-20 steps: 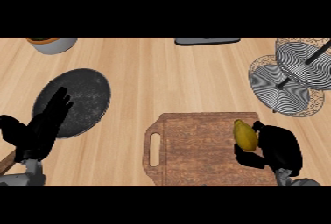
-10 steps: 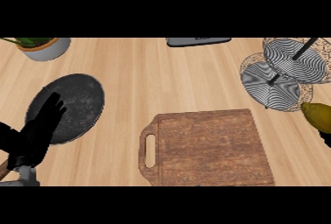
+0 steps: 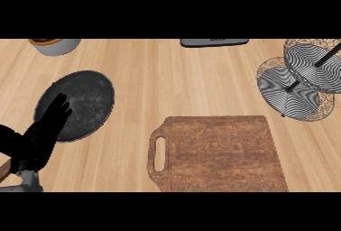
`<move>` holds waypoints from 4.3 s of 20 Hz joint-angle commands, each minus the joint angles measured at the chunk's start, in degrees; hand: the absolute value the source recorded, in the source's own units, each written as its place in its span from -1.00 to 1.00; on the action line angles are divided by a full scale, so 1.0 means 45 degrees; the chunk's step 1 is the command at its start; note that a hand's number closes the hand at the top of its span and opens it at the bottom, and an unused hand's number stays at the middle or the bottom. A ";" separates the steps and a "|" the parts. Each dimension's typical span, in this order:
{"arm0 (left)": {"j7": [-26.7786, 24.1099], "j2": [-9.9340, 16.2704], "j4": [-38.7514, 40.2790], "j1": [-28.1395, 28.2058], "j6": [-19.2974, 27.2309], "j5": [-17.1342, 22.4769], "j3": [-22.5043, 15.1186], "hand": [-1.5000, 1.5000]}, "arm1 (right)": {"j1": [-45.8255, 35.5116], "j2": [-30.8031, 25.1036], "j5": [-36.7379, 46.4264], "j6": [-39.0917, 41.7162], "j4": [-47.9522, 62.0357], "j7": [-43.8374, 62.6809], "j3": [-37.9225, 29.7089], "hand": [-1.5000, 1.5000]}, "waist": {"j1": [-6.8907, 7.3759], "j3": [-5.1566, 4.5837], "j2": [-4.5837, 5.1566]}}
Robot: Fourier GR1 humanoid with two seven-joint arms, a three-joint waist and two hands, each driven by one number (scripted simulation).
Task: Pick the lemon from the cutting board and place it in the tiered basket
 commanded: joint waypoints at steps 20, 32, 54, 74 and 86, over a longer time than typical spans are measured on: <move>0.0896 -0.0715 -0.0341 -0.0943 -0.0589 -0.0393 -0.0114 0.00 | -0.4545 -0.0429 -0.0670 0.2397 -0.0479 0.4526 0.1945 1.00 | 0.0978 -0.0071 0.0161; -0.0167 -0.1248 0.0644 -0.0962 -0.0572 -0.1335 0.0024 0.00 | -0.6070 0.1049 0.2000 0.0993 0.2404 0.3438 0.3392 1.00 | 0.0972 -0.0065 0.0188; -0.0065 -0.0985 -0.0160 -0.0189 -0.1752 -0.0949 0.0746 0.00 | -0.9870 0.2857 0.3502 -0.2378 0.7592 0.1193 0.2992 -1.00 | 0.1084 -0.0062 0.0194; 0.0761 -0.0941 0.0209 -0.1252 -0.1498 -0.0975 0.1121 0.00 | -1.0302 0.0886 -0.2264 -0.0876 0.8996 0.2199 -0.2549 -1.00 | 0.0948 -0.0051 0.0212; 0.0417 -0.1371 0.0041 -0.0872 -0.1502 -0.1305 0.0680 0.00 | -0.8352 -0.3670 -0.3467 0.1372 1.3013 0.0424 -0.4951 -1.00 | 0.0986 -0.0008 0.0281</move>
